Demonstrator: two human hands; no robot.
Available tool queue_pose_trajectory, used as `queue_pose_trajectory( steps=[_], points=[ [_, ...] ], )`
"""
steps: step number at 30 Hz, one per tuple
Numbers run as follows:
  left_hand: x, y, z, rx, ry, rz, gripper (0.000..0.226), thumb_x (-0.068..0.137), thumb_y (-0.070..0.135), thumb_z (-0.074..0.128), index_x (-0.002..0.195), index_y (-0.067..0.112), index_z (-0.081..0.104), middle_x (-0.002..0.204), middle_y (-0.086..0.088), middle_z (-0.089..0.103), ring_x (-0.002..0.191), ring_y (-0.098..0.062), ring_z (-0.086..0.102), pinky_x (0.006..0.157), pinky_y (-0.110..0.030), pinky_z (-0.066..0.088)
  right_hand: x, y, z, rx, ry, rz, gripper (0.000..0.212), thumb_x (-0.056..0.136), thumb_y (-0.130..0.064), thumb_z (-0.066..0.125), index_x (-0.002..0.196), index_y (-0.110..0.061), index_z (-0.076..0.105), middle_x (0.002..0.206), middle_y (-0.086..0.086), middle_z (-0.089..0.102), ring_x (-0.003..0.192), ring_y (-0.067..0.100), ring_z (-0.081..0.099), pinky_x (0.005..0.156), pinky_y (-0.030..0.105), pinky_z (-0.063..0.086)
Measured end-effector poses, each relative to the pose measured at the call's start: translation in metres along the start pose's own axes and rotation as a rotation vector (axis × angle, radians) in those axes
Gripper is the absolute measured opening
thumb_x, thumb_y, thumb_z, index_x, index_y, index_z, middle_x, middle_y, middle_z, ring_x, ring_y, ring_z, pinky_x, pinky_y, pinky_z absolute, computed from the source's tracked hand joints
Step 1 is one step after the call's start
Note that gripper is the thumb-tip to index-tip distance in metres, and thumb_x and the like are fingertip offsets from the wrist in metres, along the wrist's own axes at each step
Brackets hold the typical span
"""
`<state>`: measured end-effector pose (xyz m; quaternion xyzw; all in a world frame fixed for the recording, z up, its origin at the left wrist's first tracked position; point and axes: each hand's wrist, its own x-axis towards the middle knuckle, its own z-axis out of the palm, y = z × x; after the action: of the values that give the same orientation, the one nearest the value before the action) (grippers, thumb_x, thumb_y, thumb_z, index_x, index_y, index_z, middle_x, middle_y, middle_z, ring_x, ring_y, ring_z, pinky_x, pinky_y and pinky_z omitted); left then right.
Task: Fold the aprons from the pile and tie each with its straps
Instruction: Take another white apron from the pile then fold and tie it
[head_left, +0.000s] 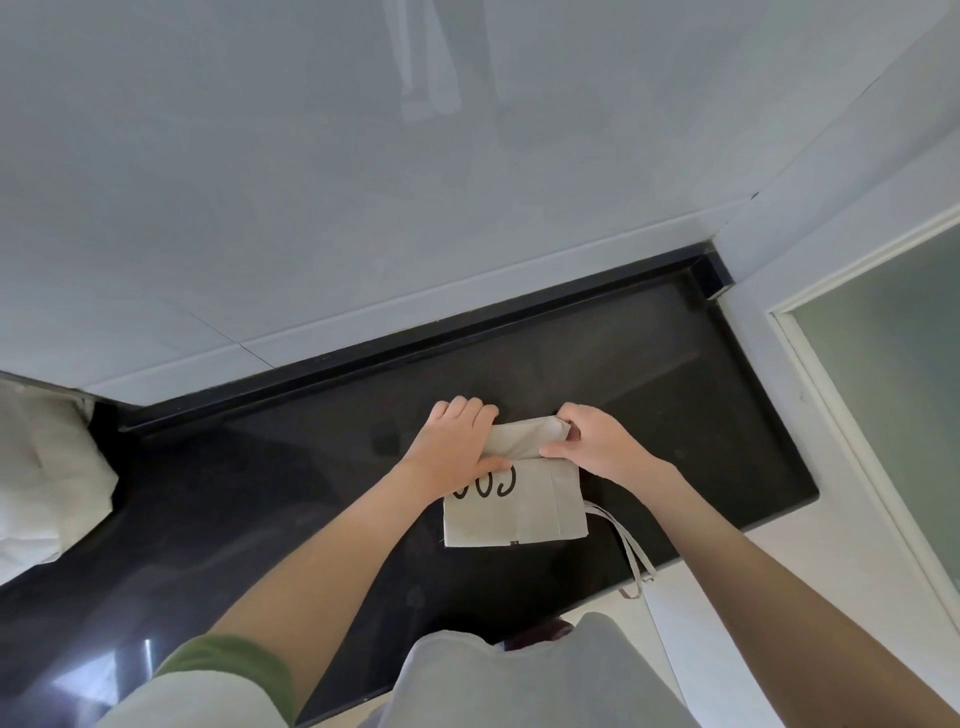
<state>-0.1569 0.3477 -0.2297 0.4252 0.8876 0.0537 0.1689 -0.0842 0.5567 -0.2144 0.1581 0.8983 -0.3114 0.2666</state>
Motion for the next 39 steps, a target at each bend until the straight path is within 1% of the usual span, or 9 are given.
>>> queue_pose_trajectory(
  steps=[6, 8, 11, 14, 19, 24, 28, 33, 39],
  points=[
    [0.005, -0.003, -0.009, -0.168, -0.153, -0.02, 0.065, 0.078, 0.065, 0.062, 0.121, 0.019, 0.045, 0.119, 0.003, 0.047, 0.107, -0.016, 0.04, 0.097, -0.031, 0.031, 0.0, 0.011, 0.007, -0.142, 0.251, -0.062, 0.019, 0.087, -0.02, 0.069, 0.08, -0.013, 0.053, 0.113, 0.003, 0.047, 0.106, 0.012, 0.036, 0.087, 0.021, 0.033],
    [0.005, -0.008, -0.015, -0.169, -0.254, 0.008, 0.067, 0.078, 0.061, 0.065, 0.125, 0.018, 0.043, 0.12, 0.002, 0.042, 0.106, -0.015, 0.035, 0.094, -0.031, 0.032, 0.0, 0.005, 0.007, -0.144, 0.279, -0.093, 0.018, 0.083, -0.014, 0.07, 0.096, -0.014, 0.057, 0.124, 0.003, 0.047, 0.115, 0.018, 0.04, 0.091, 0.022, 0.031],
    [0.005, -0.009, -0.02, -0.153, -0.319, 0.025, 0.063, 0.08, 0.054, 0.066, 0.125, 0.014, 0.044, 0.118, -0.001, 0.042, 0.105, -0.016, 0.039, 0.086, -0.03, 0.036, -0.002, -0.012, 0.003, -0.131, 0.122, -0.16, 0.06, 0.08, -0.02, 0.07, 0.134, -0.022, 0.044, 0.138, -0.003, 0.043, 0.128, 0.019, 0.036, 0.106, 0.036, 0.025],
    [0.002, -0.001, -0.021, -0.149, -0.389, -0.01, 0.045, 0.087, 0.045, 0.063, 0.116, 0.014, 0.05, 0.109, -0.003, 0.052, 0.091, -0.017, 0.05, 0.075, -0.029, 0.04, -0.001, -0.029, 0.006, -0.242, -0.004, -0.234, 0.059, 0.085, -0.034, 0.066, 0.138, -0.026, 0.041, 0.134, -0.006, 0.047, 0.128, 0.015, 0.035, 0.11, 0.036, 0.016],
    [-0.009, 0.009, -0.022, -0.08, -0.375, 0.006, 0.021, 0.099, 0.034, 0.047, 0.109, 0.016, 0.054, 0.09, 0.0, 0.06, 0.073, -0.014, 0.054, 0.062, -0.027, 0.039, -0.007, -0.036, 0.017, -0.454, 0.147, -0.445, 0.015, 0.092, -0.016, 0.06, 0.107, -0.017, 0.057, 0.112, -0.001, 0.057, 0.107, 0.016, 0.046, 0.1, 0.03, 0.025],
    [-0.025, 0.015, -0.018, 0.018, -0.21, 0.015, 0.015, 0.098, 0.012, 0.044, 0.111, 0.017, 0.05, 0.098, 0.001, 0.056, 0.084, -0.018, 0.056, 0.063, -0.029, 0.041, -0.02, -0.031, 0.035, -0.532, 0.206, -0.603, 0.031, 0.068, 0.0, 0.078, 0.089, -0.012, 0.059, 0.082, 0.001, 0.061, 0.076, 0.021, 0.057, 0.068, 0.029, 0.046],
    [-0.036, 0.021, -0.009, 0.04, -0.164, 0.006, 0.022, 0.098, 0.013, 0.042, 0.119, 0.015, 0.046, 0.111, -0.001, 0.053, 0.102, -0.02, 0.052, 0.068, -0.029, 0.038, -0.033, -0.026, 0.044, -0.556, 0.211, -0.623, 0.016, 0.076, -0.018, 0.064, 0.088, -0.013, 0.054, 0.08, 0.0, 0.058, 0.072, 0.021, 0.055, 0.065, 0.03, 0.044],
    [-0.048, 0.019, -0.003, 0.074, -0.152, 0.099, 0.037, 0.1, 0.04, 0.035, 0.12, 0.014, 0.051, 0.116, -0.001, 0.053, 0.103, -0.019, 0.049, 0.083, -0.028, 0.039, -0.045, -0.017, 0.063, -0.655, 0.141, -0.576, 0.063, 0.066, -0.073, 0.046, 0.09, -0.016, 0.06, 0.088, -0.002, 0.063, 0.078, 0.016, 0.06, 0.072, 0.029, 0.049],
    [-0.072, 0.013, -0.004, 0.281, -0.184, 0.321, 0.044, 0.103, 0.042, 0.027, 0.124, 0.017, 0.057, 0.119, 0.0, 0.056, 0.102, -0.02, 0.045, 0.082, -0.031, 0.037, -0.047, -0.018, 0.068, -0.67, 0.177, -0.547, 0.066, 0.069, -0.074, 0.042, 0.088, -0.014, 0.062, 0.088, 0.001, 0.066, 0.077, 0.021, 0.063, 0.068, 0.034, 0.052]
  ],
)
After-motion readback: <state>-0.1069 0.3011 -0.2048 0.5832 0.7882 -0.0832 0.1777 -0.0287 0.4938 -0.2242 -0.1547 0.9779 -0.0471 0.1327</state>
